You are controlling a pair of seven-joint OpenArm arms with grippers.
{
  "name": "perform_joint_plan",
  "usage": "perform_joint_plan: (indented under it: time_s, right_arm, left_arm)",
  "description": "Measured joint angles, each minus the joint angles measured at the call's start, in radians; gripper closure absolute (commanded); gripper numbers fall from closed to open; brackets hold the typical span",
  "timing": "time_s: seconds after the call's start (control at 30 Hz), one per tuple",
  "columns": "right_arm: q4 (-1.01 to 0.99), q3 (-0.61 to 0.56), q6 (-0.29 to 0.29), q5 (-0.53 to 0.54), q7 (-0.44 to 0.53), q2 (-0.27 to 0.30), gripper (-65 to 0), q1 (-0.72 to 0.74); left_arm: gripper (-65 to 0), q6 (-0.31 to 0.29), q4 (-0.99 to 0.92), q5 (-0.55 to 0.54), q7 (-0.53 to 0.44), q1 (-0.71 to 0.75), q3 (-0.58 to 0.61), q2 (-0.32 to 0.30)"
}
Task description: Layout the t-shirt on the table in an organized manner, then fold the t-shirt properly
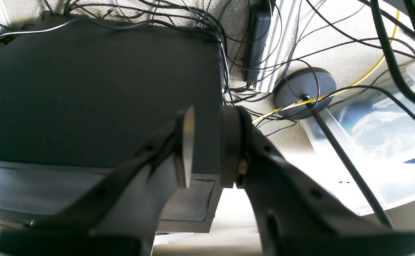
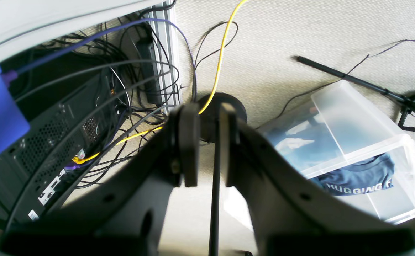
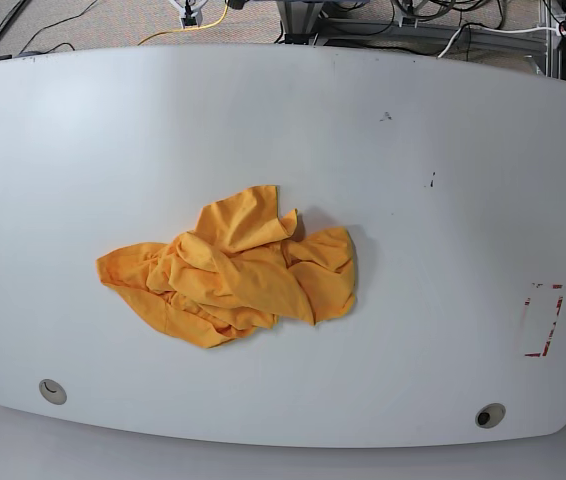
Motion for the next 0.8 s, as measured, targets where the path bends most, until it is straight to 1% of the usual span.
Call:
perform_joint_plan:
  time_s: [0.8]
  right_arm:
    - [0.006,0.0,0.0,0.003,-0.004,0.002,-10.2,-0.003]
  left_arm:
    - [-10.8,-0.001,0.003,0.0,0.003,0.001,0.001,0.0]
